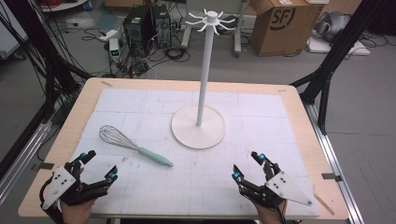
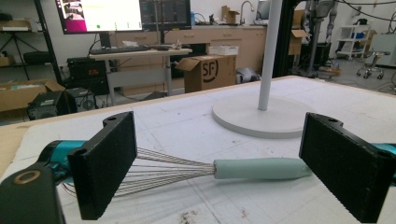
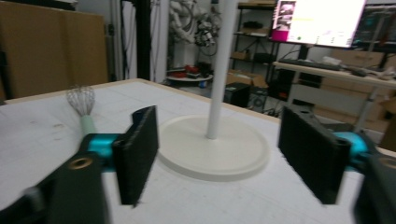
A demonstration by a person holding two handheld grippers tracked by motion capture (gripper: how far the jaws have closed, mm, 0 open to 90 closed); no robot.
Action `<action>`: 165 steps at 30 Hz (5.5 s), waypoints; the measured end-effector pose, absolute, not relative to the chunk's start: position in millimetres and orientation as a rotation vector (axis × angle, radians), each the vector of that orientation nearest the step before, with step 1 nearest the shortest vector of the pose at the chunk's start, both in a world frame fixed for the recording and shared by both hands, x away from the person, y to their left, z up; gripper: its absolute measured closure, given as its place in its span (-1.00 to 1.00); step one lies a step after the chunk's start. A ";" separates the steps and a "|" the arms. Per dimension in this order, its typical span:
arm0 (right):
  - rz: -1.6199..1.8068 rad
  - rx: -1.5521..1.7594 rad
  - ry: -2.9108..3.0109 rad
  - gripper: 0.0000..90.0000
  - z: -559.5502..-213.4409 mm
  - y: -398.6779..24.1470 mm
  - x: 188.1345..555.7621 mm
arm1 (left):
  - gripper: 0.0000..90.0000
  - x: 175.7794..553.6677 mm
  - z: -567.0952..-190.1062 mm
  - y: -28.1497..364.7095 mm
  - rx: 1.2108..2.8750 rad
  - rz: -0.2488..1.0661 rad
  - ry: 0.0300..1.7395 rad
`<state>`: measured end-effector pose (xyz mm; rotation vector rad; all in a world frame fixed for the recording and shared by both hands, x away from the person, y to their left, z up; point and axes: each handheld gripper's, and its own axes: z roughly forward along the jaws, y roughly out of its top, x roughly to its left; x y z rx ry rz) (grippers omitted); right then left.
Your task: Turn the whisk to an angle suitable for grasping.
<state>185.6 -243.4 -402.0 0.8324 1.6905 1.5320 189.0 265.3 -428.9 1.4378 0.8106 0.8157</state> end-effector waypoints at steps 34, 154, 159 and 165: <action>1.329 0.542 2.552 0.89 -420.1 -65.2 277.6 | -0.74 185.4 -430.6 268.0 1.441 0.822 0.801; 0.917 0.691 2.528 0.88 -449.0 -53.8 338.8 | -0.74 184.0 -431.3 265.3 1.450 0.809 0.783; 0.903 0.685 2.531 0.88 -448.2 -53.5 337.0 | -0.74 184.7 -431.8 264.9 1.451 0.805 0.784; 0.897 0.680 2.549 0.79 -445.6 -55.9 333.2 | -0.74 188.2 -431.8 263.0 1.451 0.798 0.780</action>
